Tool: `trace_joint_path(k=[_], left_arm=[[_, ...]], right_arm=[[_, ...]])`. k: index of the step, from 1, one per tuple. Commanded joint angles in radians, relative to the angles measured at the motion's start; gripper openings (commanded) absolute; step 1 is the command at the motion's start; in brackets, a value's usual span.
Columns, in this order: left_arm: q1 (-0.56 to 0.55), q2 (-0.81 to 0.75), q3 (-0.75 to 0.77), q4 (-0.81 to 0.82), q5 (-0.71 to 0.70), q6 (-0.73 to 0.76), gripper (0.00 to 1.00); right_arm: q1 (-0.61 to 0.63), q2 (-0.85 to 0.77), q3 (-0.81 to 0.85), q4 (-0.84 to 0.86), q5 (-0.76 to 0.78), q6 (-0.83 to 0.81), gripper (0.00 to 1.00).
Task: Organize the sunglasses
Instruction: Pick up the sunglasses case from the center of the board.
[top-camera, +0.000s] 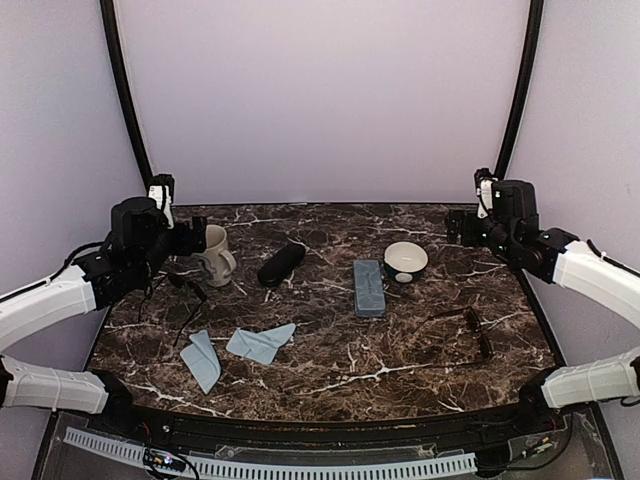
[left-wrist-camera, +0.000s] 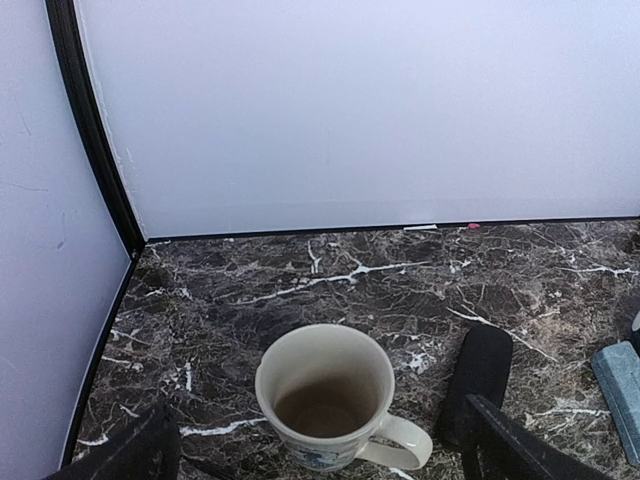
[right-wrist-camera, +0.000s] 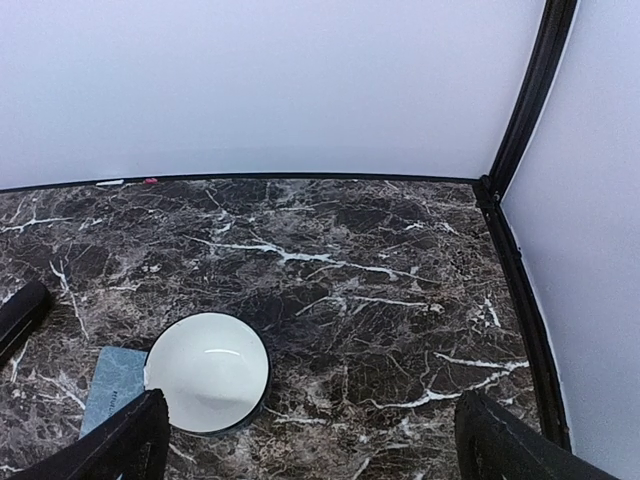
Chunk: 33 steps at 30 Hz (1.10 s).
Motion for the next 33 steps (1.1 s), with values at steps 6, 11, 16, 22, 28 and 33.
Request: trace_joint_path(k=[6, 11, 16, 22, 28, 33], left_arm=[[-0.018, -0.007, 0.031, 0.016, -0.021, 0.024, 0.99], [-0.033, -0.013, 0.032, 0.001, -0.05, 0.019, 0.99], [-0.041, 0.008, 0.03, -0.02, -0.093, 0.003, 0.99], [-0.045, 0.026, 0.017, 0.009, -0.062, 0.0, 0.99], [-0.054, 0.027, 0.02, 0.002, -0.041, 0.001, 0.99], [-0.066, 0.017, 0.015, 0.013, 0.012, -0.017, 0.99]], right_arm=[[0.031, -0.034, -0.014, 0.052, 0.045, -0.014, 1.0], [0.056, -0.033, 0.003, 0.0, 0.09, 0.005, 1.0], [0.122, 0.049, 0.063, -0.105, 0.154, 0.058, 1.0], [0.282, 0.265, 0.143, -0.125, 0.177, 0.162, 1.0], [0.393, 0.533, 0.27, -0.144, 0.161, 0.273, 1.0], [0.41, 0.675, 0.365, -0.18, 0.158, 0.372, 1.0]])
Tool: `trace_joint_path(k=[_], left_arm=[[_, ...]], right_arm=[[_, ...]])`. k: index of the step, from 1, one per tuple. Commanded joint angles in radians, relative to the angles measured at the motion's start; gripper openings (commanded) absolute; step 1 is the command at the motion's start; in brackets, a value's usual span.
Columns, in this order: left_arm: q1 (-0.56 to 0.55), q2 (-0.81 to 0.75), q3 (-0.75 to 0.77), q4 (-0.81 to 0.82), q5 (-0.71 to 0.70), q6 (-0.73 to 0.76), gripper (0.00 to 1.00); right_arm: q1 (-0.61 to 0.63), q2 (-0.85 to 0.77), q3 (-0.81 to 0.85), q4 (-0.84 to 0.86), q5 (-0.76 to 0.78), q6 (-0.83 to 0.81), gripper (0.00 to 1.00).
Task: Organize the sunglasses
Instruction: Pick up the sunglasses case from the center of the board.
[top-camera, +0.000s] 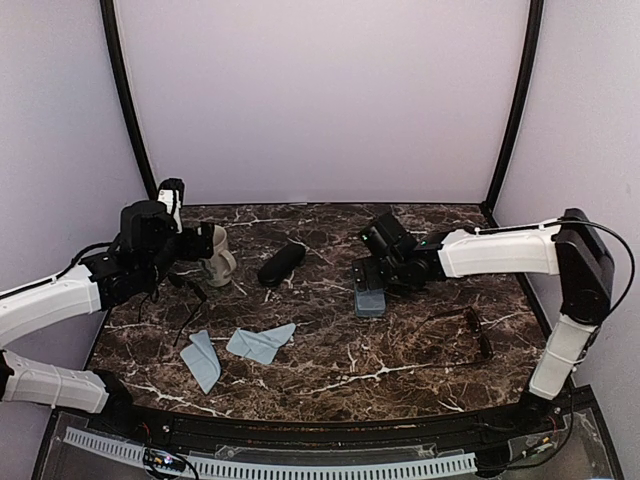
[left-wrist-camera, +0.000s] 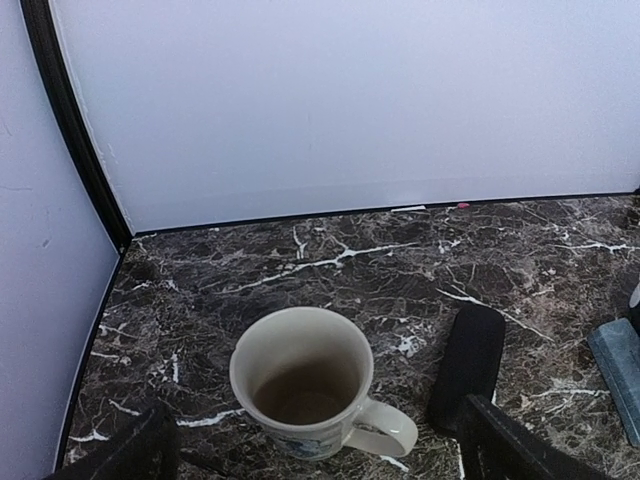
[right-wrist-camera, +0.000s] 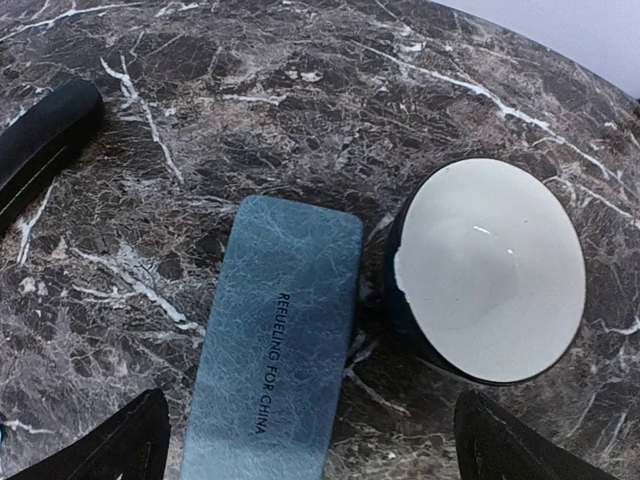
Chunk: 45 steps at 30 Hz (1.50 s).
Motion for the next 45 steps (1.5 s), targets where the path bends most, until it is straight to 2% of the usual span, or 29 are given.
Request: trace_joint_path(k=[1, 9, 18, 25, 31, 40, 45], left_arm=[[-0.013, -0.02, 0.014, 0.018, 0.054, -0.019, 0.99], [-0.021, -0.034, 0.004, 0.031, 0.07, -0.023, 0.99], [-0.024, -0.015, 0.0, 0.038, 0.068, -0.022, 0.99], [-0.025, 0.009, -0.008, 0.061, 0.065, -0.021, 0.99], [-0.026, 0.009, -0.019, 0.079, 0.072, -0.028, 0.99], [-0.028, 0.039, -0.025, 0.112, 0.106, -0.012, 0.99], [-0.03, 0.082, -0.045, 0.184, 0.202, 0.013, 0.98]], right_arm=[[0.005, 0.073, 0.065, -0.028, 0.004, 0.123, 1.0], [0.005, 0.167, 0.087, 0.0, -0.071, 0.158, 1.0], [0.004, 0.201, 0.069, 0.003, -0.091, 0.181, 0.99], [0.004, 0.217, 0.061, 0.012, -0.116, 0.165, 0.89], [-0.005, 0.22, 0.051, 0.014, -0.126, 0.157, 0.88], [-0.008, 0.192, 0.041, 0.014, -0.146, 0.116, 0.69], [-0.016, 0.146, 0.016, 0.033, -0.181, 0.006, 0.51]])
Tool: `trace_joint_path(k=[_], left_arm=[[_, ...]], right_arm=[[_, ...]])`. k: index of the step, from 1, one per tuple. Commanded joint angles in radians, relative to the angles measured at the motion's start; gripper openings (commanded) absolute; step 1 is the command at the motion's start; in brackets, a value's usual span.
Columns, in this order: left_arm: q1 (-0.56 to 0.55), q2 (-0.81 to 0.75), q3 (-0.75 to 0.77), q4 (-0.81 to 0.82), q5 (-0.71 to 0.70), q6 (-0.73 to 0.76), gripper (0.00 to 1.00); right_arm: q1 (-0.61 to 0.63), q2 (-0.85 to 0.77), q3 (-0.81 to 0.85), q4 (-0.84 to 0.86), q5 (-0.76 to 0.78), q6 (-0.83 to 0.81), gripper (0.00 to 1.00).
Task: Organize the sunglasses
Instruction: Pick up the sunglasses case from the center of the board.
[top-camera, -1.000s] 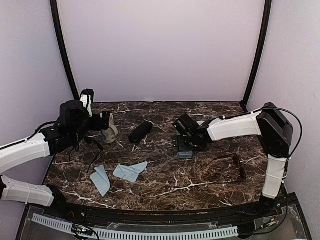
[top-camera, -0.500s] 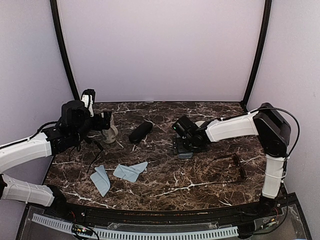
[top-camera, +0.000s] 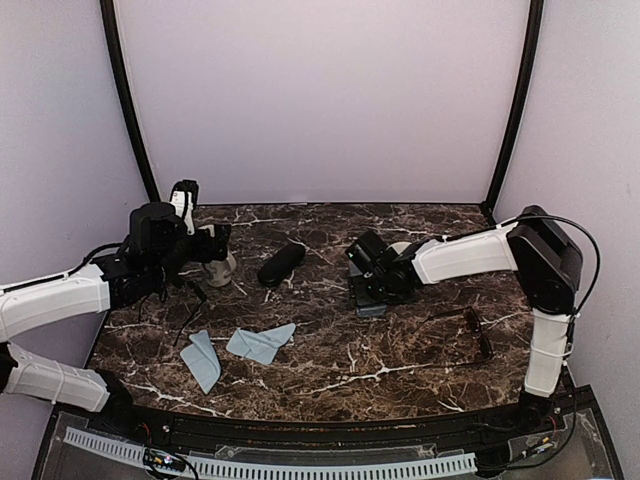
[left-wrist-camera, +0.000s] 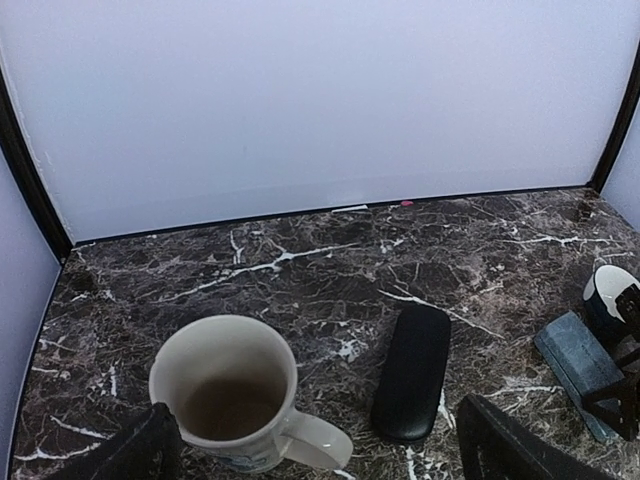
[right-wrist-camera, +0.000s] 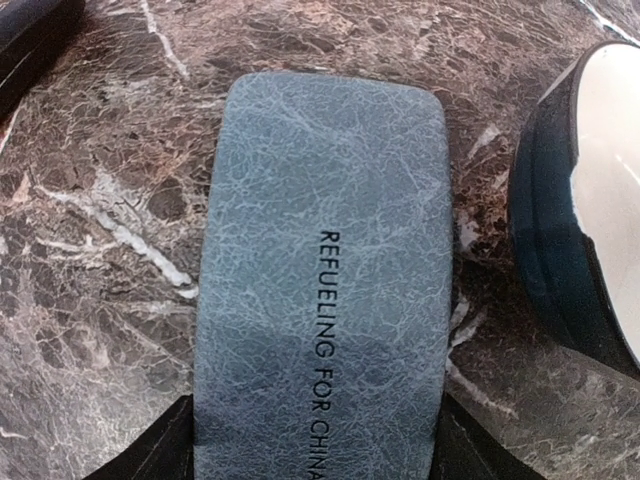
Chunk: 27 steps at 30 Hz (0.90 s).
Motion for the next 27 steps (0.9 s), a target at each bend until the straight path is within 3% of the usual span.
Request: trace_joint_path(k=[1, 7, 15, 19, 27], left_arm=[[-0.008, 0.031, -0.046, 0.115, 0.118, 0.045, 0.98], [-0.008, 0.064, -0.182, 0.407, 0.443, 0.08, 0.98], [-0.009, 0.211, -0.26, 0.66, 0.849, 0.078, 0.95], [-0.008, 0.315, -0.248, 0.821, 1.026, -0.025, 0.96], [-0.038, 0.509, -0.218, 1.243, 1.202, -0.307, 0.99]], right_arm=[[-0.009, -0.082, -0.057, 0.031, -0.045, -0.144, 0.48], [-0.021, -0.262, -0.183, 0.133, -0.266, -0.364, 0.4], [-0.024, -0.451, -0.236, 0.194, -0.608, -0.487, 0.35], [-0.027, -0.496, -0.238, 0.264, -0.763, -0.474, 0.31], [-0.027, -0.492, -0.217, 0.41, -0.953, -0.376, 0.26]])
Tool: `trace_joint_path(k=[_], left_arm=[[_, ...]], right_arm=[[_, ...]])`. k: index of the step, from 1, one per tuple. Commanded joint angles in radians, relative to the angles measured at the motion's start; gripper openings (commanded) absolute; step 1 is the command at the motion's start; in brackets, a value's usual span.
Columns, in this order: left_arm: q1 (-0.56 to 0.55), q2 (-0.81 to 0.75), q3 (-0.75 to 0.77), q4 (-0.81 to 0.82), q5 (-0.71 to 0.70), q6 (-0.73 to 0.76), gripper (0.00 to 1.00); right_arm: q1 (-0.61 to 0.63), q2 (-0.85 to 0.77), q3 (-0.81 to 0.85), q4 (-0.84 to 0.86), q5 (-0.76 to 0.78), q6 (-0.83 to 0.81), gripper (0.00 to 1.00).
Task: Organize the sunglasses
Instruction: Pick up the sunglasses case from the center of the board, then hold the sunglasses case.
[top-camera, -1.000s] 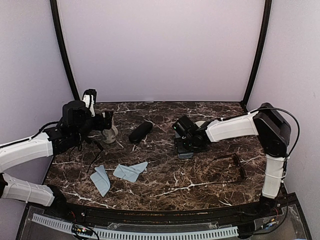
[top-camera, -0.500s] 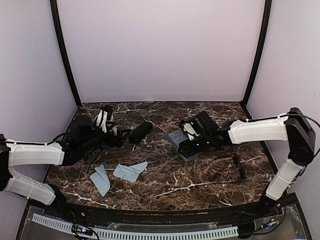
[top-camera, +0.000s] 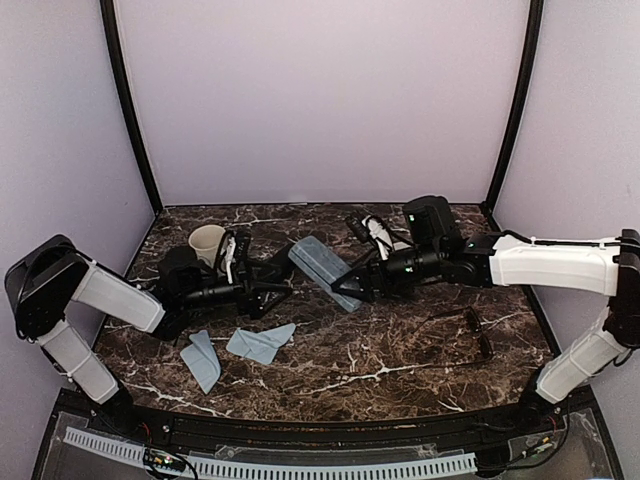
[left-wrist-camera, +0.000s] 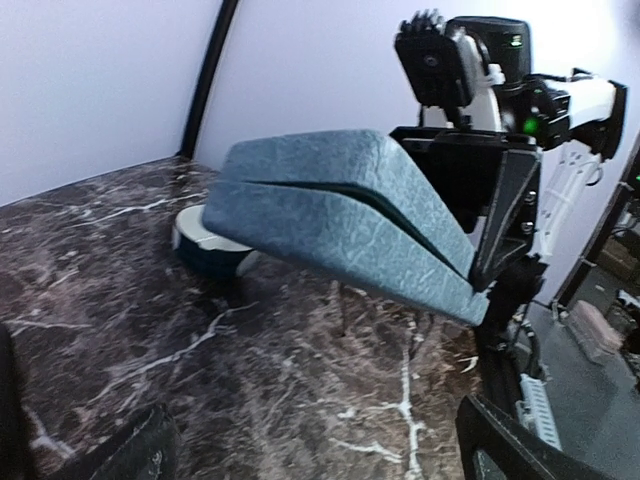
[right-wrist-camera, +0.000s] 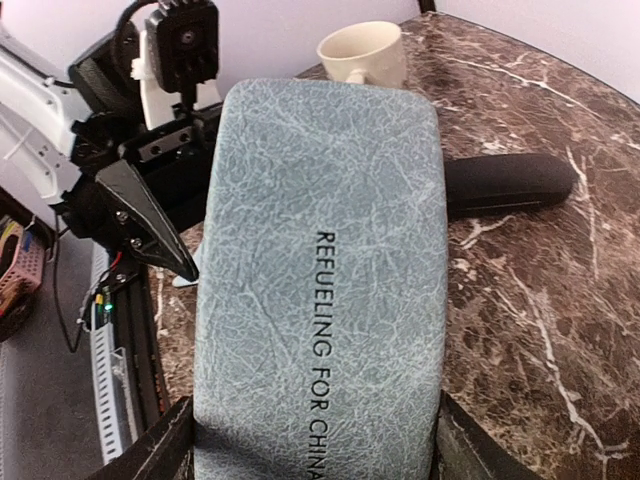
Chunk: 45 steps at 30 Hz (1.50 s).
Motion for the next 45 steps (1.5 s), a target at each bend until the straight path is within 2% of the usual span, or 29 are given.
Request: trace_joint_path(k=[1, 4, 13, 26, 32, 37, 41, 43, 45], left_arm=[[-0.023, 0.083, 0.03, 0.365, 0.177, -0.204, 0.99], [-0.026, 0.13, 0.056, 0.445, 0.214, -0.283, 0.99], [-0.053, 0.112, 0.084, 0.374, 0.19, -0.236, 0.99], [-0.069, 0.1, 0.128, 0.376, 0.157, -0.258, 0.99], [-0.071, 0.079, 0.122, 0.369, 0.154, -0.247, 0.92], [-0.071, 0.071, 0.121, 0.369, 0.162, -0.251, 0.9], [-0.072, 0.069, 0.121, 0.364, 0.168, -0.249, 0.82], [-0.071, 0.066, 0.116, 0.364, 0.168, -0.249, 0.83], [-0.072, 0.061, 0.107, 0.364, 0.163, -0.249, 0.87]], right_arm=[[-0.004, -0.005, 0.015, 0.177, -0.156, 0.059, 0.26], [-0.004, 0.016, 0.023, 0.195, -0.188, 0.075, 0.26], [0.008, 0.039, 0.03, 0.244, -0.227, 0.092, 0.25], [0.025, 0.06, 0.04, 0.302, -0.308, 0.124, 0.25], [0.026, 0.068, 0.042, 0.312, -0.33, 0.131, 0.25], [0.028, 0.084, 0.039, 0.334, -0.35, 0.146, 0.25], [0.029, 0.082, 0.033, 0.339, -0.343, 0.146, 0.25], [0.029, 0.082, 0.031, 0.342, -0.341, 0.148, 0.25], [0.029, 0.083, 0.031, 0.342, -0.338, 0.149, 0.24]])
